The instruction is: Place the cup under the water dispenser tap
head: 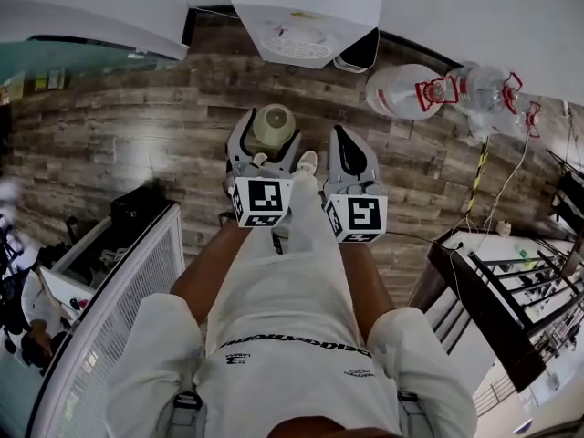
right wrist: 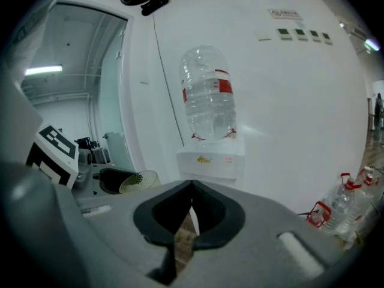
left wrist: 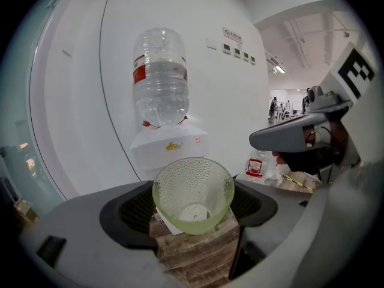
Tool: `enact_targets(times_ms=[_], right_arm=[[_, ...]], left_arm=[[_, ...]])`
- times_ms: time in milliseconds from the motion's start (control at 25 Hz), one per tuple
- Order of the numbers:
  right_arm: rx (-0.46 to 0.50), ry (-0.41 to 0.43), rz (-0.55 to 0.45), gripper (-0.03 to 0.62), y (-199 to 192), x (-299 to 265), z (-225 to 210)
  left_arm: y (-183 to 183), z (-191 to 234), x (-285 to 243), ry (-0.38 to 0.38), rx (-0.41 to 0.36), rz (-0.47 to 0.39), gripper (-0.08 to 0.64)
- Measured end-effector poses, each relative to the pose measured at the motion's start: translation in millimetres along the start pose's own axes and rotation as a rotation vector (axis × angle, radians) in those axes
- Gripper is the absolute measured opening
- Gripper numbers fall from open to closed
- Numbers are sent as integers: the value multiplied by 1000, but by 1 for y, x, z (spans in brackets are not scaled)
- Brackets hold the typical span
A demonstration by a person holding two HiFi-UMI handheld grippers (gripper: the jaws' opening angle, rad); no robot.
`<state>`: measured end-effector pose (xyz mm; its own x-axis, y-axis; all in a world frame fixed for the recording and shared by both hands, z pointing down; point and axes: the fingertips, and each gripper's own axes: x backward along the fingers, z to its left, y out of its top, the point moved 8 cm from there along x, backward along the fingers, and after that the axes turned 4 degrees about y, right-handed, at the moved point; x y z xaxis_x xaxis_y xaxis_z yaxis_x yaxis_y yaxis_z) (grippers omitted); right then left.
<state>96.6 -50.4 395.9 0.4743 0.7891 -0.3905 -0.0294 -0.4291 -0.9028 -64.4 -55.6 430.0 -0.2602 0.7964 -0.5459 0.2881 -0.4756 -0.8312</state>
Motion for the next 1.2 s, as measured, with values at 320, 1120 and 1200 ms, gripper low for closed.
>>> enact_targets(times_ms=[320, 1120, 1200], right_arm=[[-13, -6, 3, -2, -41, -36, -17], [-23, -32, -21, -2, -106, -92, -41], [-18, -36, -20, -2, -111, -98, -45]], left_arm=[[-27, 5, -48, 15, 52, -3, 371], [-92, 13, -155, 40, 105, -63, 373], [-98, 14, -167, 44, 109, -61, 373]])
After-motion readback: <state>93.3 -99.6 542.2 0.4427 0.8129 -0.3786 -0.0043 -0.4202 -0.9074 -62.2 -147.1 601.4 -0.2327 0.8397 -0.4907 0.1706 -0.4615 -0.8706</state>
